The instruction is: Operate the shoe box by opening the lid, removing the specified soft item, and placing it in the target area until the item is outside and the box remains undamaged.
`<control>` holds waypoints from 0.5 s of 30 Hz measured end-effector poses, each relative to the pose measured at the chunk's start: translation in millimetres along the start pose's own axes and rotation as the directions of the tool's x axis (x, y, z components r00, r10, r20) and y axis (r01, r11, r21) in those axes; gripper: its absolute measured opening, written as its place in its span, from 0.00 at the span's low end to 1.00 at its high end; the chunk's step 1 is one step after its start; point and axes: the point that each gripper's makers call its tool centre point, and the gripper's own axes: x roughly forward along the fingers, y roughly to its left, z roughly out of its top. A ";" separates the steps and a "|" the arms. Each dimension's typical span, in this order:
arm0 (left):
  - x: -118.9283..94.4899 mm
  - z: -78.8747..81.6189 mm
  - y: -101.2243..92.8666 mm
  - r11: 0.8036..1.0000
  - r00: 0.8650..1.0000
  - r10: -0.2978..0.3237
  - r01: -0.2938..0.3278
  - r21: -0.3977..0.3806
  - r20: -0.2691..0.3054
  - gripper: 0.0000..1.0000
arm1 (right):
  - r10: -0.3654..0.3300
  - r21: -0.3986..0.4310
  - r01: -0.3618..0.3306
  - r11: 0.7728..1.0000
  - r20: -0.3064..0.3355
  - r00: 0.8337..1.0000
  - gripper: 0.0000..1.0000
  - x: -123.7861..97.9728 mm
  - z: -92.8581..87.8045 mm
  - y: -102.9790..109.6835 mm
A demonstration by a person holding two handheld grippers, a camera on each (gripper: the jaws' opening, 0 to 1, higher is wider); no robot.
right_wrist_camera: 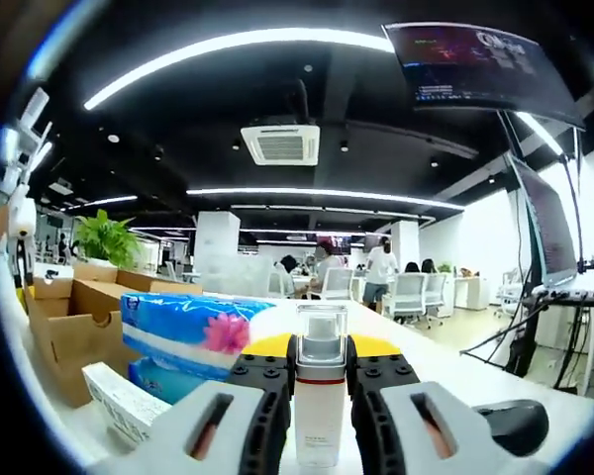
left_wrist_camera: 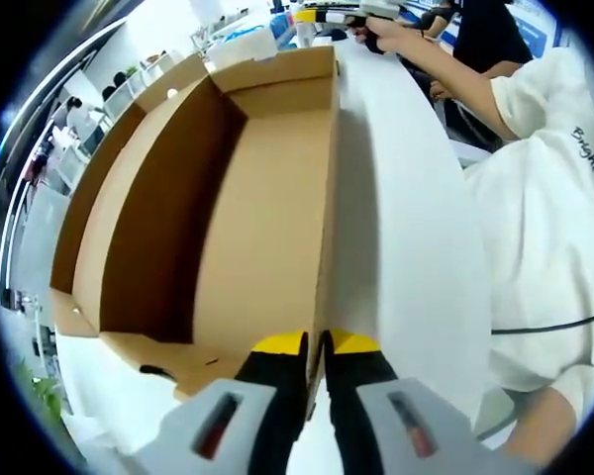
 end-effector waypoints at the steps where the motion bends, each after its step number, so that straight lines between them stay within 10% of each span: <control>1: -0.1 0.1 0.1 1.000 1.000 0.000 0.000 0.000 0.001 0.07 | -0.007 -0.005 0.007 1.000 -0.008 1.000 0.19 1.1 -1.2 -0.4; 15: 0.4 -0.5 -0.3 1.000 1.000 0.002 -0.002 0.001 0.001 0.07 | 0.006 0.030 -0.006 1.000 -0.016 1.000 0.19 0.3 -10.8 1.6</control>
